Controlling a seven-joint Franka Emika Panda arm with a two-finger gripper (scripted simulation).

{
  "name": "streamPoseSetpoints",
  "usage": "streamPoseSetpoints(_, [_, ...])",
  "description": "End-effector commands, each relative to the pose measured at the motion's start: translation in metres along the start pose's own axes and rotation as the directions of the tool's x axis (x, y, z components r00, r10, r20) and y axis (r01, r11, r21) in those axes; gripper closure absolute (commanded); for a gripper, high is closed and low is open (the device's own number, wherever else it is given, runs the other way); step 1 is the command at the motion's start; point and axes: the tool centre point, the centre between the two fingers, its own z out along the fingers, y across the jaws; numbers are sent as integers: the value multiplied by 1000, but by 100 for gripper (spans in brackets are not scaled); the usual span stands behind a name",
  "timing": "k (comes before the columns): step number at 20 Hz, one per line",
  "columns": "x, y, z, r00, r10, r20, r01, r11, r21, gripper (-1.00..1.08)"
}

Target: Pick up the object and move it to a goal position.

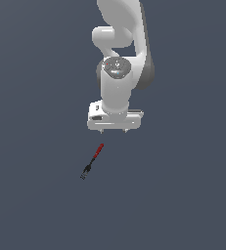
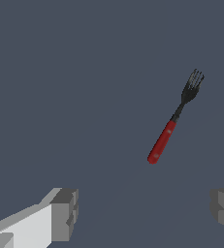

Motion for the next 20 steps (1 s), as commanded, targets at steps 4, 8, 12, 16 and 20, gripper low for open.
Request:
streamPoseSetpoints(4, [0,-1,-3,1000,0,-2,0,1000,-4,-92])
streamPoseSetpoints(8, [-2,-4,-12,1000,-3,-10,3,1000,-17,-92])
streamPoseSetpoints(12, [-3,-5,-15,1000,-7,-12,6,1000,-21,-92])
streamPoseSetpoints(16, [0,-3,-11,1000,9,-12,-9,1000,-17,-92])
streamPoseSetpoints(20, [7,6,-1,998,53,-15,-53,999,-9,-92])
